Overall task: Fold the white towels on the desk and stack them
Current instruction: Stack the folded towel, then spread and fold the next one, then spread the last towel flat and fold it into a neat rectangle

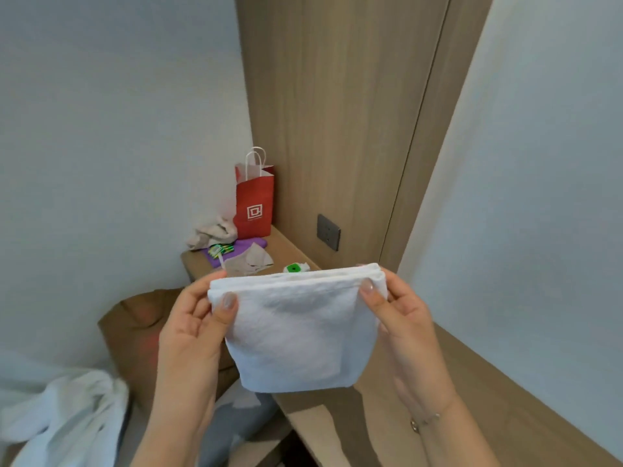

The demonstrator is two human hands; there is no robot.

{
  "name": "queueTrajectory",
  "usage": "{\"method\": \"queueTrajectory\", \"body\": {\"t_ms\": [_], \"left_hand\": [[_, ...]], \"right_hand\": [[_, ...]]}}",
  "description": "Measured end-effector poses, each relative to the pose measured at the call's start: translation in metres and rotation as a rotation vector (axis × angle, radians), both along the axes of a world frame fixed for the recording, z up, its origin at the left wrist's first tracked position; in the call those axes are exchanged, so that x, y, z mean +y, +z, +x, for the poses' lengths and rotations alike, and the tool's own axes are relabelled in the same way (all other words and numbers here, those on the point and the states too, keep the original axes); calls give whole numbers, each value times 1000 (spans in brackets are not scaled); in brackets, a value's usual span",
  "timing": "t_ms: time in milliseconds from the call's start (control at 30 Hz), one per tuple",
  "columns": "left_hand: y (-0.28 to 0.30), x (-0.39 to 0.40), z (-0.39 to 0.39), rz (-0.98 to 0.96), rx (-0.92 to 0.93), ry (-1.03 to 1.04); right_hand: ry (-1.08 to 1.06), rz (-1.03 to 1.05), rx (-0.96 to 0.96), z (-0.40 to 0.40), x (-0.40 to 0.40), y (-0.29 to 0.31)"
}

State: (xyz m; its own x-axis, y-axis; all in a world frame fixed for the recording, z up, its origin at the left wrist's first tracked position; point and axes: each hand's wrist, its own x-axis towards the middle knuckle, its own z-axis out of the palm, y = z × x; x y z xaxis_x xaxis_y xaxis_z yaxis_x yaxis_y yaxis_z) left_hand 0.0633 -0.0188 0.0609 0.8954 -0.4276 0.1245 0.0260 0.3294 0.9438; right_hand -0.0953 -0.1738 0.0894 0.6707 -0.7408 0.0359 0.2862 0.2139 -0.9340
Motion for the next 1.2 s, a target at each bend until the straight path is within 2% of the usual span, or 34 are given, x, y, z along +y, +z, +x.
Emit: {"method": "queueTrajectory", "body": {"t_ms": [233, 367, 567, 800, 900, 1067, 1200], "left_hand": [[-11, 111, 64, -80, 11, 130], [-13, 207, 107, -1, 23, 133], [-35, 349, 149, 36, 101, 292], [-66, 468, 158, 206, 92, 571], [-72, 504, 156, 215, 108, 677], [-83, 570, 158, 244, 137, 741], [-99, 633, 160, 239, 193, 780]], "right_hand": [[142, -57, -6, 84, 96, -9], [203, -84, 50, 144, 176, -25], [398, -140, 121, 224, 298, -54], [668, -167, 216, 296, 395, -90], [806, -146, 252, 320, 429, -102], [908, -96, 282, 347, 493, -116], [1028, -155, 278, 361, 549, -128]]}}
